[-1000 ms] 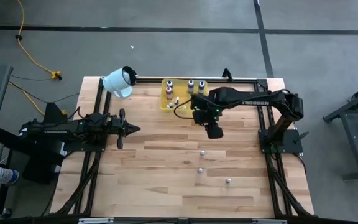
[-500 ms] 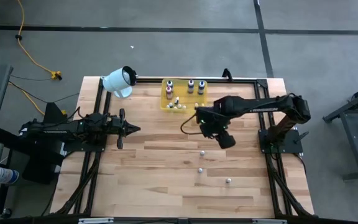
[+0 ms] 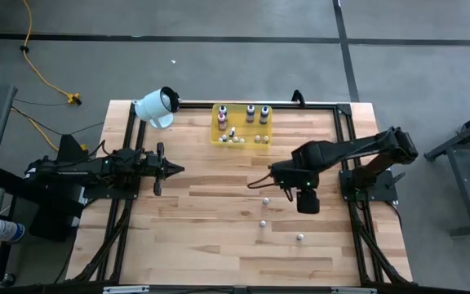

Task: Pick & Place food coloring
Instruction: Put the bottom small light green food coloring bottle into the yellow container

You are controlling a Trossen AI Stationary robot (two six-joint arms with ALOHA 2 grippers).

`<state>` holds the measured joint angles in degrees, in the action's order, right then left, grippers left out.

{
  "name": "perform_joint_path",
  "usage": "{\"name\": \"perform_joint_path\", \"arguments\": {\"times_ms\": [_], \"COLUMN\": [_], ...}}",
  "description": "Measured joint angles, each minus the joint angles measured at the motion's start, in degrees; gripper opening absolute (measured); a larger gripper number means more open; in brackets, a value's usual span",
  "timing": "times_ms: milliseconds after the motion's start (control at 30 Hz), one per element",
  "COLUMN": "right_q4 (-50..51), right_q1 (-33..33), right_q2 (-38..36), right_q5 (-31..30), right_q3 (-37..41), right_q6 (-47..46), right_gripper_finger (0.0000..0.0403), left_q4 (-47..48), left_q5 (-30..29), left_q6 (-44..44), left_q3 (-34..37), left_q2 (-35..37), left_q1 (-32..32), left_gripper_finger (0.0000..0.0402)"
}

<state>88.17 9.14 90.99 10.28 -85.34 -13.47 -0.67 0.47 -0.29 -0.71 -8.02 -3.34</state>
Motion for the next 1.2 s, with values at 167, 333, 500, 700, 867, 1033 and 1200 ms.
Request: {"name": "perform_joint_path", "arguments": {"times_ms": [167, 333, 500, 700, 867, 1033, 1200], "right_q4": [1.84, -0.80, -13.39, -26.56, -34.34, -37.35, -39.96], "right_q1": [4.94, 10.09, 13.00, 14.13, 15.32, 17.53, 19.63], "right_q2": [-0.97, -3.39, -6.04, -6.79, -6.79, -6.79, -6.68], "right_q5": [0.12, 4.59, 12.41, 12.94, 9.50, 6.52, 1.31], "right_q3": [0.00, 4.11, 14.48, 23.45, 27.41, 29.59, 29.70], "right_q6": [-9.87, -22.35, -38.28, -51.91, -61.49, -67.92, -72.96], "right_gripper_finger": [0.0163, 0.0161, 0.0161, 0.0159, 0.0158, 0.0158, 0.0157], "left_q4": [0.00, 0.00, 0.00, 0.00, 0.00, 0.00, 0.00], "left_q5": [-0.01, 0.00, 0.00, 0.00, 0.00, 0.00, 0.00], "left_q6": [0.02, 0.01, 0.02, 0.02, 0.02, 0.01, 0.02], "left_q3": [0.00, 0.00, 0.00, 0.00, 0.00, 0.00, 0.00], "left_q2": [0.01, -0.01, 0.01, 0.01, 0.01, 0.00, -0.01], "left_q1": [0.01, 0.00, -0.01, 0.00, -0.01, 0.00, -0.01], "left_gripper_finger": [0.0000, 0.0000, 0.0000, 0.0000, 0.0000, 0.0000, 0.0000]}}
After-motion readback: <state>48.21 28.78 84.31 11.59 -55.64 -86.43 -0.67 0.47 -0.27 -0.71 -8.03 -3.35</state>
